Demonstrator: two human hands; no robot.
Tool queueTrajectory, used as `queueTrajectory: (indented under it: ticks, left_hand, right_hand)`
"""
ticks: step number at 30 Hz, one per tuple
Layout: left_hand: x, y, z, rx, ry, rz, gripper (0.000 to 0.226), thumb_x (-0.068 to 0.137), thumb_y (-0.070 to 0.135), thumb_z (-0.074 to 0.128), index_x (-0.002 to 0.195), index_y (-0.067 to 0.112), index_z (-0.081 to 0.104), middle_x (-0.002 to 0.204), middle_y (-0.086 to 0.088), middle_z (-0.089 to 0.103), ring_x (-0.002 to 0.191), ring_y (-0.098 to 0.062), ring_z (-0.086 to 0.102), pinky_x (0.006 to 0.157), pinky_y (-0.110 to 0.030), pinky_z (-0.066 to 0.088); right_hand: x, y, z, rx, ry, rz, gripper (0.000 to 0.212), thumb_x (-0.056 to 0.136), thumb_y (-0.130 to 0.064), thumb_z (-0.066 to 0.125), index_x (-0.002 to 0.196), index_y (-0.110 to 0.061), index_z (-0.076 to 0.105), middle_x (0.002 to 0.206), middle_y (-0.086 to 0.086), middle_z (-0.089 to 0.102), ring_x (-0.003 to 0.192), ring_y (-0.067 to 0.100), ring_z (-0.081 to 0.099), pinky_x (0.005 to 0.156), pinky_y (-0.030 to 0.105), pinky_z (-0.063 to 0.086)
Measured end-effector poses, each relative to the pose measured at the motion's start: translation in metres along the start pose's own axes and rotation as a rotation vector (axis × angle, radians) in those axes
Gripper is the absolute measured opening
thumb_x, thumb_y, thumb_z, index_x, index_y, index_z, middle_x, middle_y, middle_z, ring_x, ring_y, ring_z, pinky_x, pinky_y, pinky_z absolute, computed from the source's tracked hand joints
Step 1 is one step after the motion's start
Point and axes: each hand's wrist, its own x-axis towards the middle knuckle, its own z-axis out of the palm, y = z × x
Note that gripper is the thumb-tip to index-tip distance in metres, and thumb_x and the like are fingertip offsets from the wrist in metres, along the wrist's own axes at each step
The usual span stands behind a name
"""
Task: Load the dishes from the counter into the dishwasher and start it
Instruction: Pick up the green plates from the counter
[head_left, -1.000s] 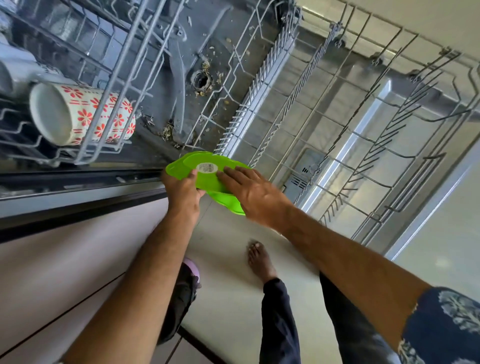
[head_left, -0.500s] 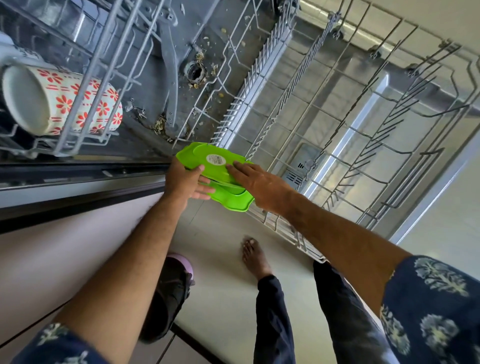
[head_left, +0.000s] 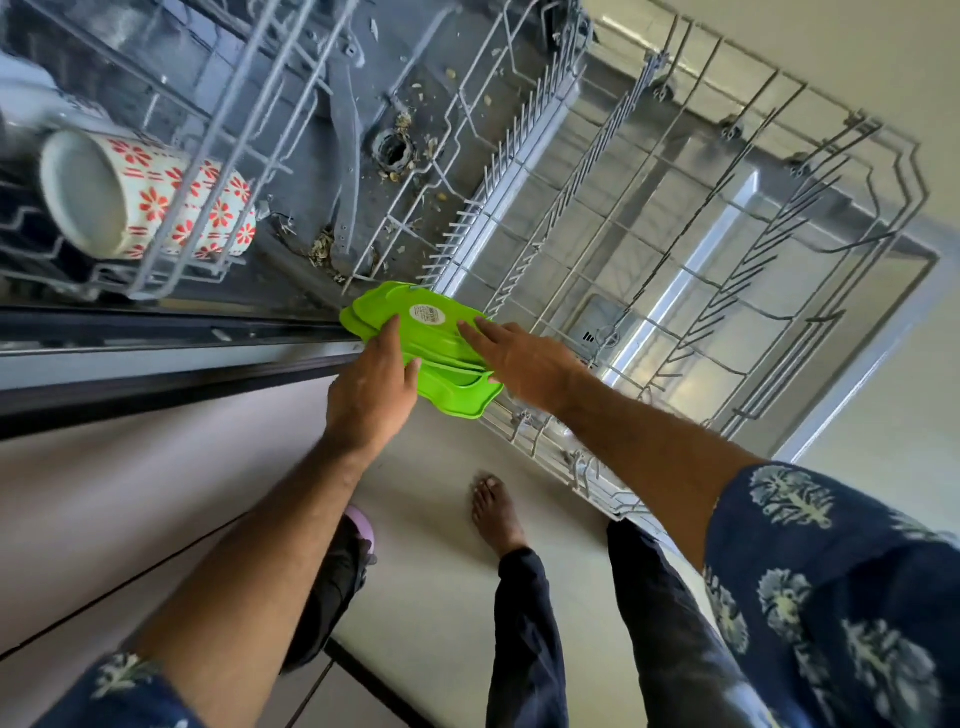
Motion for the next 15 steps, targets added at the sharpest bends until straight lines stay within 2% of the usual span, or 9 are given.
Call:
queueTrajectory:
  ticks: [2, 4, 6, 9, 12, 15]
  left_hand:
    - [-0.028, 0.000, -0.010, 0.174, 0.019, 0.120, 0.063, 0.090, 0.033, 0.065, 0.144, 0.008, 0.044, 0.117, -0.019, 0.060, 0.098, -0.040, 0.062, 0.069, -0.048, 0.054]
    - [-0.056, -0.001, -0.020, 0.277, 0.043, 0.144, 0.066, 0.082, 0.036, 0.072, 0.139, 0.007, 0.052, 0.116, -0.017, 0.060, 0.099, -0.037, 0.060, 0.069, -0.046, 0.053]
    - [-0.087, 0.005, -0.033, 0.293, 0.024, 0.148, 0.072, 0.080, 0.039, 0.074, 0.140, 0.006, 0.052, 0.130, -0.016, 0.060, 0.114, -0.037, 0.059, 0.079, -0.049, 0.053]
    - [-0.147, 0.020, -0.071, 0.255, 0.033, 0.134, 0.077, 0.083, 0.042, 0.069, 0.145, 0.004, 0.047, 0.148, -0.018, 0.049, 0.134, -0.039, 0.048, 0.096, -0.056, 0.048]
    - [-0.208, 0.030, -0.115, 0.204, 0.028, 0.067, 0.077, 0.088, 0.045, 0.064, 0.148, 0.003, 0.041, 0.153, -0.020, 0.041, 0.140, -0.039, 0.041, 0.103, -0.056, 0.045]
    - [-0.276, 0.030, -0.157, 0.131, 0.031, -0.024, 0.075, 0.093, 0.048, 0.054, 0.151, 0.005, 0.034, 0.158, -0.020, 0.033, 0.144, -0.039, 0.034, 0.107, -0.055, 0.041]
  right_hand:
    - [-0.016, -0.011, -0.011, 0.015, 0.054, 0.048, 0.080, 0.096, -0.029, 0.060, 0.158, -0.015, 0.011, 0.162, 0.009, 0.021, 0.135, 0.031, 0.040, 0.089, 0.049, 0.054]
    - [-0.041, -0.023, -0.029, 0.038, 0.105, 0.048, 0.078, 0.095, -0.035, 0.060, 0.157, -0.013, 0.018, 0.161, 0.011, 0.025, 0.137, 0.033, 0.039, 0.097, 0.049, 0.050]
    - [-0.069, -0.038, -0.050, 0.035, 0.135, 0.013, 0.078, 0.094, -0.040, 0.059, 0.155, -0.011, 0.023, 0.159, 0.014, 0.029, 0.140, 0.034, 0.037, 0.106, 0.048, 0.043]
    - [-0.121, -0.071, -0.089, -0.033, 0.125, -0.028, 0.079, 0.094, -0.048, 0.054, 0.156, -0.014, 0.020, 0.161, 0.012, 0.026, 0.145, 0.032, 0.031, 0.112, 0.046, 0.035]
    - [-0.168, -0.112, -0.127, -0.093, 0.074, -0.101, 0.080, 0.096, -0.050, 0.050, 0.158, -0.016, 0.012, 0.164, 0.011, 0.016, 0.148, 0.031, 0.024, 0.117, 0.047, 0.027]
    - [-0.207, -0.161, -0.167, -0.154, 0.063, -0.201, 0.080, 0.095, -0.053, 0.047, 0.158, -0.013, 0.015, 0.163, 0.014, 0.019, 0.146, 0.033, 0.027, 0.116, 0.050, 0.028]
